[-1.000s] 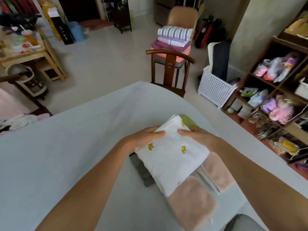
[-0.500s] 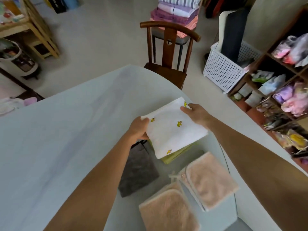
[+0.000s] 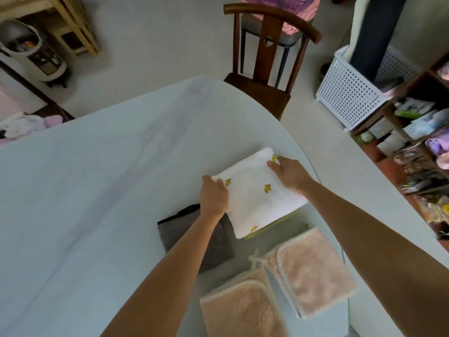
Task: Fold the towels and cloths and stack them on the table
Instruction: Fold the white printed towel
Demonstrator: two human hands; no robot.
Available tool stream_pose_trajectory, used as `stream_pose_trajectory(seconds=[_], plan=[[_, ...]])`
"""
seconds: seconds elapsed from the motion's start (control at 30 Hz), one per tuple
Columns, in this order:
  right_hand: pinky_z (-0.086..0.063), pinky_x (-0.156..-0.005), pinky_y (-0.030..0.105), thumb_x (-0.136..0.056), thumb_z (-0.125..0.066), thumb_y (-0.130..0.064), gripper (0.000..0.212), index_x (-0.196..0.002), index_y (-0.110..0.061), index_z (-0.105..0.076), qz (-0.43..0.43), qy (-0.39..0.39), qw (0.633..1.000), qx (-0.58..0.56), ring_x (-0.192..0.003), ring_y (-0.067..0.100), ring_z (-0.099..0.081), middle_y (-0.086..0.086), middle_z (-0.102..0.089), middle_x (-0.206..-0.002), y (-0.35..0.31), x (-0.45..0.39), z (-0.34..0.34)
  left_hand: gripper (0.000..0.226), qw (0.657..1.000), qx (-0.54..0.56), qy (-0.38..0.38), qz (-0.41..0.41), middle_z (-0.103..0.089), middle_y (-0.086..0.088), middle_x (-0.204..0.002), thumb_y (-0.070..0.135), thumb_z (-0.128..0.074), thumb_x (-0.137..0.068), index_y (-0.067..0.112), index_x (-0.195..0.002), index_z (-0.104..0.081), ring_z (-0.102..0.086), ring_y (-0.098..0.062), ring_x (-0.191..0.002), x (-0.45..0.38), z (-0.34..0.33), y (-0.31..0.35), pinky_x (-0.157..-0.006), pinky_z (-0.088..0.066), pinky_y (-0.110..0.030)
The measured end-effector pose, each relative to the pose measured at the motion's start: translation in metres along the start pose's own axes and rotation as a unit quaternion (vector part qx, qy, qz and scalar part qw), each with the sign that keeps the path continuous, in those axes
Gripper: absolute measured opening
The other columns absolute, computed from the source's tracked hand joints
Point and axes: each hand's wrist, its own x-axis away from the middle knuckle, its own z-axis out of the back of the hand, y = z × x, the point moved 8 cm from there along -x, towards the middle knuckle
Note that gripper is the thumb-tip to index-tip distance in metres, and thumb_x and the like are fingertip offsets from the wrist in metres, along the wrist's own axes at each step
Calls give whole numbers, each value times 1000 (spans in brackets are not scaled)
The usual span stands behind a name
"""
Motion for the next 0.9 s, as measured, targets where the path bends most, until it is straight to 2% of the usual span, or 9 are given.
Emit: stream_pose_trajectory(seconds=[0.17, 0.3, 0.33, 0.4, 0.47, 0.53, 0.6, 0.7, 0.9], plan=[[-44, -71, 39, -99, -37, -44, 42, -95, -5, -50, 27, 52, 998, -28, -85, 35, -57, 15, -61, -86, 3, 9, 3, 19, 997, 1, 46, -54, -57, -14, -112, 20, -38, -102, 4, -112, -41, -56, -27, -94, 0, -2, 2, -71, -36, -30], [-35, -60, 34, -99, -42, -36, 28, -97, -8, -41, 37, 88, 995, -37, -76, 35, -57, 5, -52, -73, 4, 13, 8, 29, 993, -59, 77, -67, -50, -12, -123, 22, -41, -101, 5, -124, -41, -54, -33, -107, 3, -4, 5, -76, -42, -36], [-35, -60, 33, -100, -41, -35, 27, -104, -8, -41, 41, 100, 994, 0, -78, 34, -57, 5, -53, -77, 0, 14, 9, 33, 983, -103, 117, -94, -46, -12, -129, 19, -43, -100, 6, -130, -41, -51, -32, -112, 7, 2, 12, -81, -44, -40], [-40, -63, 35, -100, -38, -32, 31, -117, -7, -44, 69, 160, 980, 101, -88, 33, -58, 9, -58, -92, -14, 20, 17, 37, 939, -183, 194, -215, -43, -11, -137, 14, -48, -97, 10, -133, -44, -45, -30, -122, 22, 9, 37, -93, -42, -41], [-47, -75, 40, -98, -34, -30, 37, -122, -6, -49, 140, 233, 952, 137, -99, 33, -58, 12, -61, -108, -32, 31, 25, 35, 896, -225, 183, -336, -46, -10, -140, 16, -43, -98, 11, -133, -48, -41, -28, -130, 37, -4, 58, -105, -35, -42], [-44, -95, 42, -99, -34, -27, 41, -129, -5, -51, 240, 263, 921, 157, -120, 32, -52, 12, -57, -129, -44, 42, 21, 44, 881, -278, 126, -363, -43, -10, -146, 27, -30, -102, 8, -138, -46, -36, -29, -138, 41, -28, 56, -113, -29, -45], [-26, -114, 41, -102, -26, -33, 51, -144, -7, -40, 306, 183, 912, 202, -141, 26, -30, 10, -38, -150, -43, 45, -4, 59, 883, -326, 76, -328, -35, -12, -152, 40, -17, -103, 4, -143, -39, -29, -31, -142, 36, -44, 37, -116, -22, -47], [-7, -120, 37, -100, -1, -50, 64, -153, -16, -12, 278, 57, 936, 206, -148, 14, 2, 3, -6, -160, -26, 35, -32, 71, 881, -354, 58, -308, -23, -13, -157, 52, -9, -100, 4, -149, -27, -19, -32, -145, 29, -53, 13, -118, -12, -45], [0, -120, 31, -98, -5, -53, 65, -154, -21, -6, 227, 53, 953, 194, -147, 10, 11, -1, 5, -161, -11, 19, -43, 72, 886, -354, 48, -295, -12, -12, -160, 55, -14, -97, 9, -153, -17, -9, -30, -148, 18, -67, 8, -119, -6, -44]])
